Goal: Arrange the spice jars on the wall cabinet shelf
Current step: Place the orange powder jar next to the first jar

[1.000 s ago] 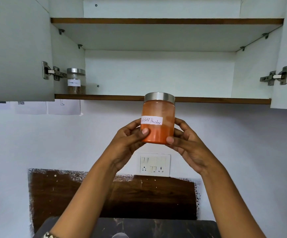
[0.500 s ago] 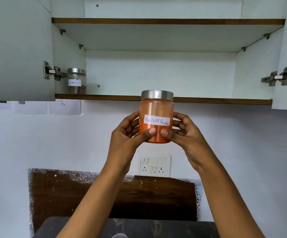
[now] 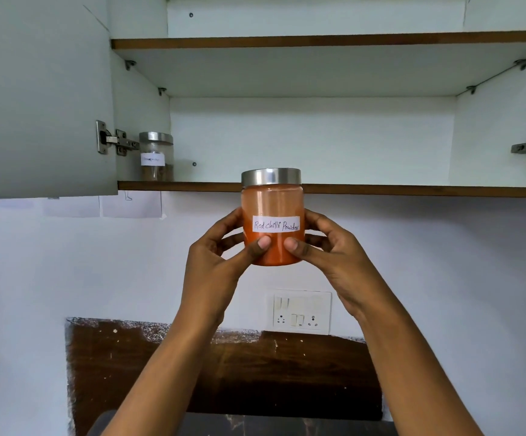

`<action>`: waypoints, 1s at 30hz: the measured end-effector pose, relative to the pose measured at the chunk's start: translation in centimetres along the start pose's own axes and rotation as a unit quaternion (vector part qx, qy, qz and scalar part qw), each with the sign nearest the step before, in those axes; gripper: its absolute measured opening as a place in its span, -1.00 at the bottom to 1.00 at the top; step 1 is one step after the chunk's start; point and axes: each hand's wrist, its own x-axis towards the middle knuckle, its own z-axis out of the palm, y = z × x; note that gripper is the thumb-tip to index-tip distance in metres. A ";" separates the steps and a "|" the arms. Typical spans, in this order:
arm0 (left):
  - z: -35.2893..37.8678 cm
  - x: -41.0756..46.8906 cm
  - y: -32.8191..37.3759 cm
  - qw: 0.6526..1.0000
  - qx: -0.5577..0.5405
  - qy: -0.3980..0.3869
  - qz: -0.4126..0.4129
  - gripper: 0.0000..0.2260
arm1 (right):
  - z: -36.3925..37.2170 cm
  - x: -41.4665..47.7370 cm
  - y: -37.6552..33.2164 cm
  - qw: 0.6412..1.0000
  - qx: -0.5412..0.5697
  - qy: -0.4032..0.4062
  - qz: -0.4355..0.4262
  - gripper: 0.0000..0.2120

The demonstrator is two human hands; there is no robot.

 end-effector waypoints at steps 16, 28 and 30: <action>-8.0 16.8 -1.5 0.996 0.060 0.055 0.042 -0.60 | 11.8 16.1 -2.9 0.994 -0.072 0.072 -0.043 -0.46; -10.5 23.4 -2.8 0.965 0.259 0.048 -0.008 -0.54 | 15.3 22.5 -2.8 0.980 -0.194 0.033 0.039 -0.49; -10.7 22.6 -3.1 0.966 0.254 0.053 -0.005 -0.55 | 15.2 22.5 -2.6 0.979 -0.196 0.052 0.032 -0.58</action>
